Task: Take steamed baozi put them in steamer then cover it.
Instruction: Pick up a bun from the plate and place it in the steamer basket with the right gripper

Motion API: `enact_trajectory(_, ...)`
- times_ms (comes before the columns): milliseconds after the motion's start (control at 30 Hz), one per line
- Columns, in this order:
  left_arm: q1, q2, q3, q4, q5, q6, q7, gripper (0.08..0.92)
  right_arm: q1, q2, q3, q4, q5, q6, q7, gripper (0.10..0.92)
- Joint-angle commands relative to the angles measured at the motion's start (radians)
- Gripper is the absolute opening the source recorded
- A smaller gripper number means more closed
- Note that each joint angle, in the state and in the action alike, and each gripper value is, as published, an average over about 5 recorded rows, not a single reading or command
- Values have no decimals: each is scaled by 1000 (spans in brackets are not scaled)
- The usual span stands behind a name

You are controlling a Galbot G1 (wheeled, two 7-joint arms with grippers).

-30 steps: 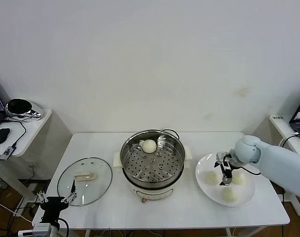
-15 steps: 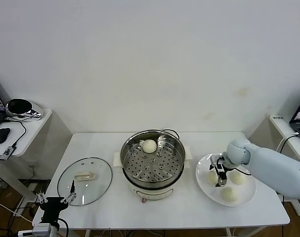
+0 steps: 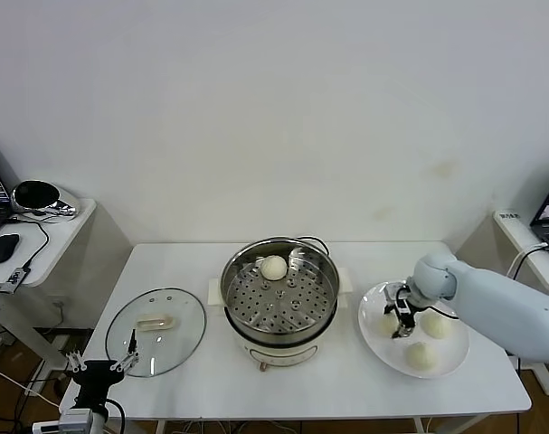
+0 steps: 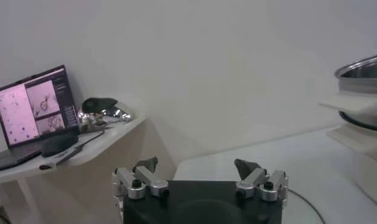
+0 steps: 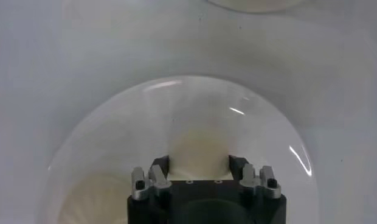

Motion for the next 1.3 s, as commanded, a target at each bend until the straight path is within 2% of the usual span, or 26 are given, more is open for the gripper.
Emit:
enact_trajectory(33, -1, 1, 1, -1, -1, 1, 0, 823, 170, -58, -69, 79, 95, -20, -19, 623)
enact_trajectory(200, -7, 6, 5, -1, -5, 2, 1, 823, 452, -84, -232, 163, 231, -75, -26, 632)
enact_trajectory(367, -13, 13, 8, -1, -10, 2, 1, 823, 714, -21, -387, 258, 401, -161, -1, 636)
enact_trajectory(533, -20, 18, 11, -3, -14, 3, 2, 823, 814, 133, -445, 307, 591, -266, 82, 643)
enact_trajectory(733, -15, 13, 7, -12, -15, 3, -1, 823, 708, 369, -407, 220, 740, -380, 186, 645)
enact_trajectory(1000, 2, -1, -7, -27, -13, 1, -3, 823, 550, 610, -369, 33, 762, -431, 248, 645)
enact_trajectory(1300, -7, -13, -3, -23, -12, 1, -3, 823, 447, 711, -361, -69, 739, -439, 278, 645)
